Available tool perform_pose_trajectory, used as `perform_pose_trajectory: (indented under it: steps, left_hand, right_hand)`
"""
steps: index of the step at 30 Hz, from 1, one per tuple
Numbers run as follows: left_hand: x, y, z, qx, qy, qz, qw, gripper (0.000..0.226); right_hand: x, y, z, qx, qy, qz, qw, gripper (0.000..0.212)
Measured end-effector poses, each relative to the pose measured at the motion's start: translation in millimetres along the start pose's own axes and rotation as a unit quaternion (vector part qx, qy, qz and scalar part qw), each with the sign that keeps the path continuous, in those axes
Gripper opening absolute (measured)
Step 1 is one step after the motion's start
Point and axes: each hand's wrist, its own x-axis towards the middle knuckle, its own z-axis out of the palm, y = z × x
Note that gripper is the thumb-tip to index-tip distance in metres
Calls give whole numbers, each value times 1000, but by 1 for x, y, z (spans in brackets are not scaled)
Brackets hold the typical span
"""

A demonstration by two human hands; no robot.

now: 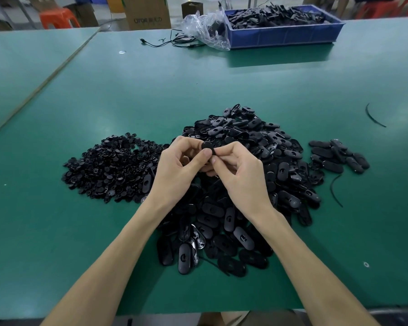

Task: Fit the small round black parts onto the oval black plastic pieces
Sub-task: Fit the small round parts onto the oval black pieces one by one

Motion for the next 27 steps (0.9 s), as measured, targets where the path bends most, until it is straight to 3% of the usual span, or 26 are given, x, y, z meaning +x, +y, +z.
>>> perform_pose_trajectory:
  steps: [12, 15, 20, 27]
  left_hand:
    - [-3, 0, 4, -46, -56, 19, 997, 8]
    - [-2, -3, 5, -23, -38, 25, 999, 6]
    - [-4, -5, 7, -12, -57, 9, 998, 4]
    - [-1, -5, 1, -32, -66, 10, 997, 18]
  right_hand:
    - [0, -2, -2, -85, 20, -41, 995, 10]
    - [0, -3, -3, -73, 44, -49, 995, 20]
    - [2, -5, -4, -76, 53, -34, 995, 5]
    - [2, -8, -4, -33, 35, -10, 999, 11]
